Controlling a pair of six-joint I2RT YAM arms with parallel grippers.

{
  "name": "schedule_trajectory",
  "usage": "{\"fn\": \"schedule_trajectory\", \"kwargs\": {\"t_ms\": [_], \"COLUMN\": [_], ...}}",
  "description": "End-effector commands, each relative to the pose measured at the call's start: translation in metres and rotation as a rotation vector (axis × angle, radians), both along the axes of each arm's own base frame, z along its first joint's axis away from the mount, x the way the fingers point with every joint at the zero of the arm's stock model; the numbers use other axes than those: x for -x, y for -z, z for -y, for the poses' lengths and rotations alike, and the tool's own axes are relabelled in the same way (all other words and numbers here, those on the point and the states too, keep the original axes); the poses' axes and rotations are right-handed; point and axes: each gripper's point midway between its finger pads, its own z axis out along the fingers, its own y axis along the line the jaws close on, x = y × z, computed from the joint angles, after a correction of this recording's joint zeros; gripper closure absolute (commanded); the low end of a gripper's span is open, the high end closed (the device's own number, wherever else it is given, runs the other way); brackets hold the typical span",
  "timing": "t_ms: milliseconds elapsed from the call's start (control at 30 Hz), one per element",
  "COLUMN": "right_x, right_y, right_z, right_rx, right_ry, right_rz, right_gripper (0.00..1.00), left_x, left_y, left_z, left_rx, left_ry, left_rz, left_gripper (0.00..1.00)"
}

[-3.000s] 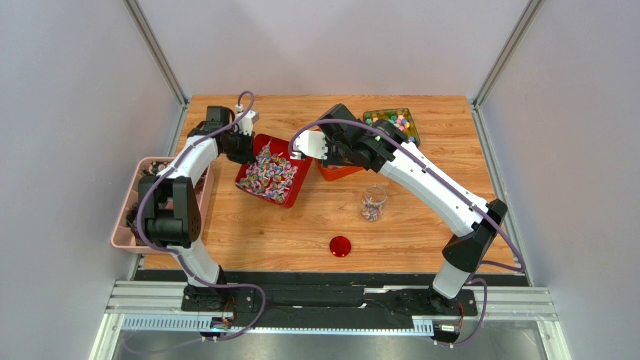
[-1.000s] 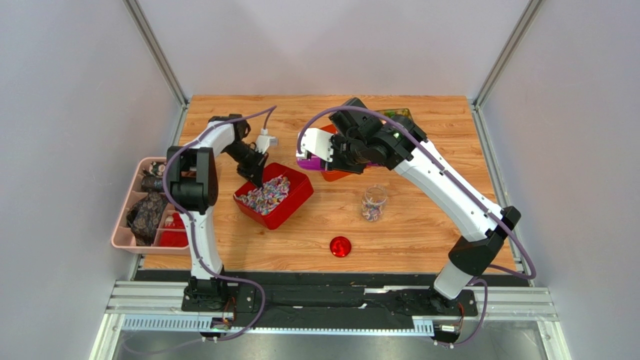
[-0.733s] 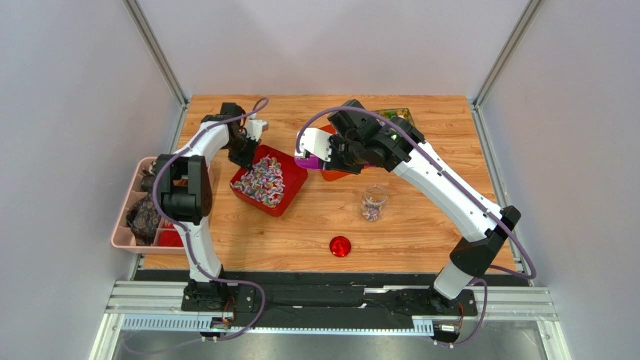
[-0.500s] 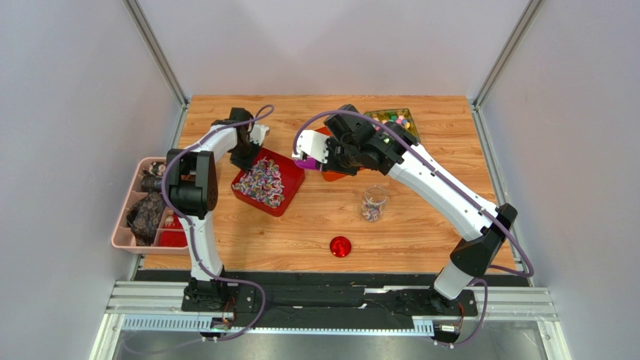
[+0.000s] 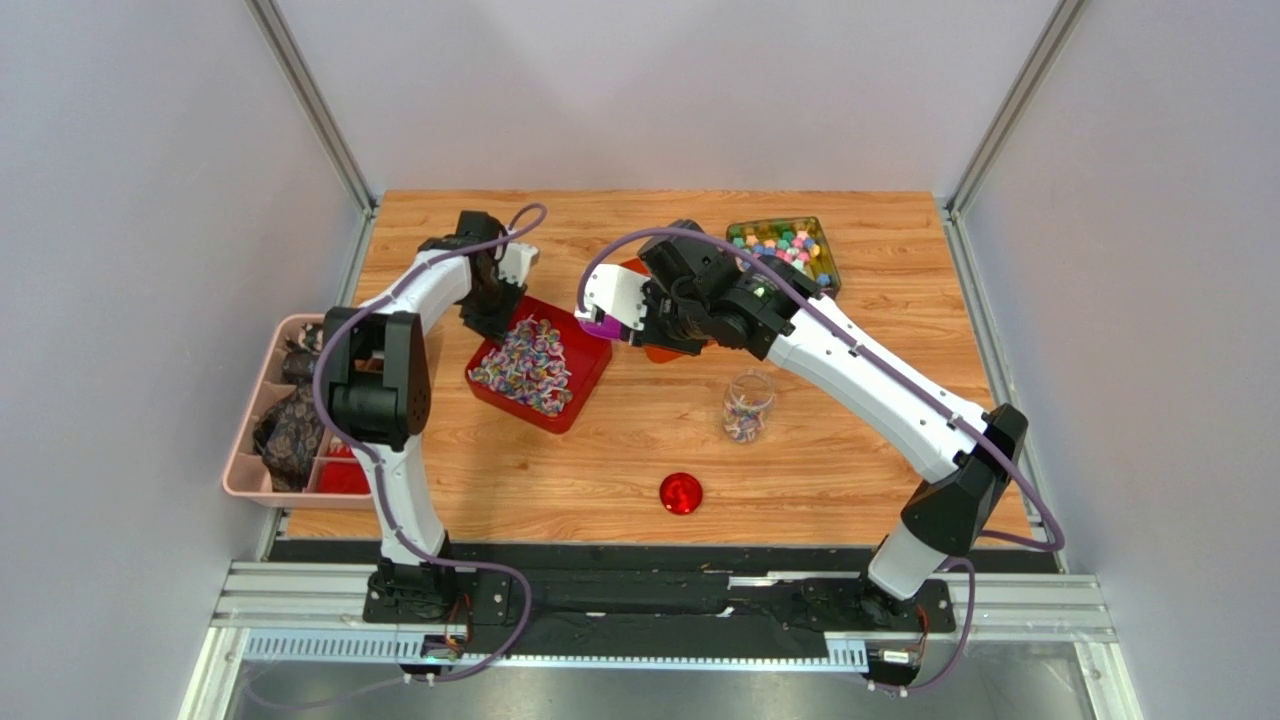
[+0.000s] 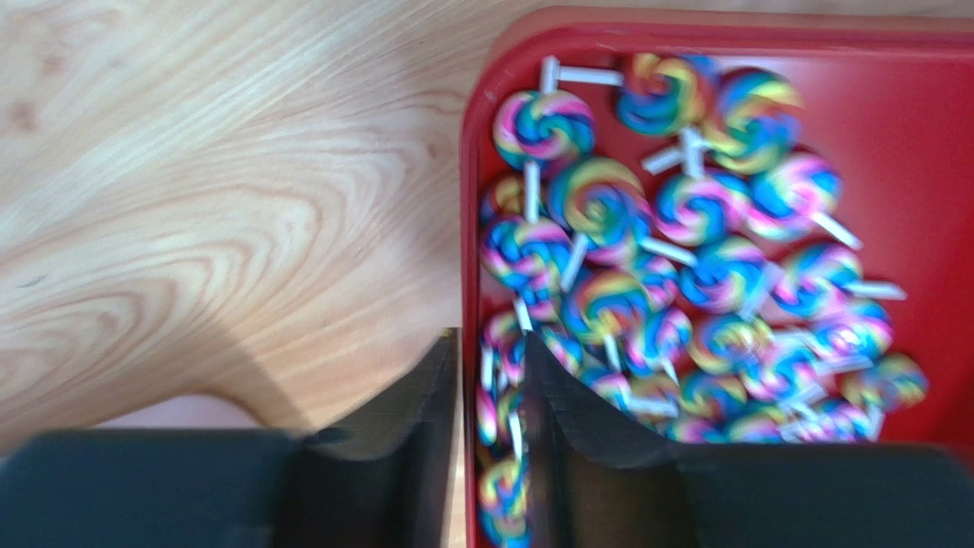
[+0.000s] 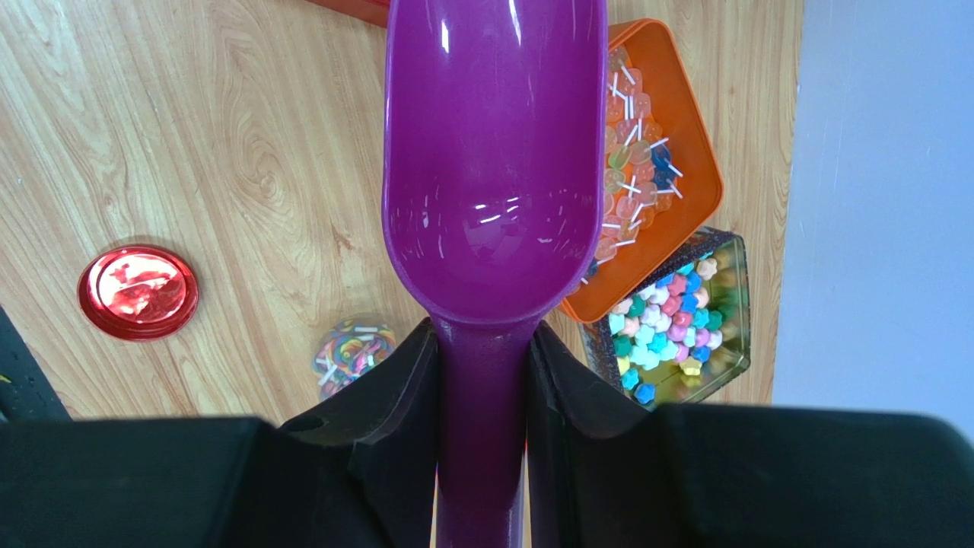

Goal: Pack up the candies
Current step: Place the storage box at the center of the board.

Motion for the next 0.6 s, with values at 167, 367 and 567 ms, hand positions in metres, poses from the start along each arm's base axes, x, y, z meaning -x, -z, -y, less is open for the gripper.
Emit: {"fn": "schedule_trajectory", "kwargs": {"t_ms": [167,367,567], "right_x": [-0.007,-0.012,-0.011], "right_y": [-0.027,-0.032,-0.035], "right_z": [-0.008,-0.012,-0.017], "right_rx": [-0.141,-0.216,-0.266], "right_ry": [0.049,0.073,0.093], "right_rz": [0.090,0.133,0.135], "right_gripper": [1.00,1.00,1.00], "left_x": [-0.011,0.010,0.043], "left_y": [-0.124,-0.179,-0.204], "left_z": [0.028,0.076,0.124], "left_rx": [0.159,0.475,0.808], "left_ry": [0.055,0.239,0.427], "left_rz": [0.239,0.290,0.203], "left_gripper": [0.31,0.34,0.34]}}
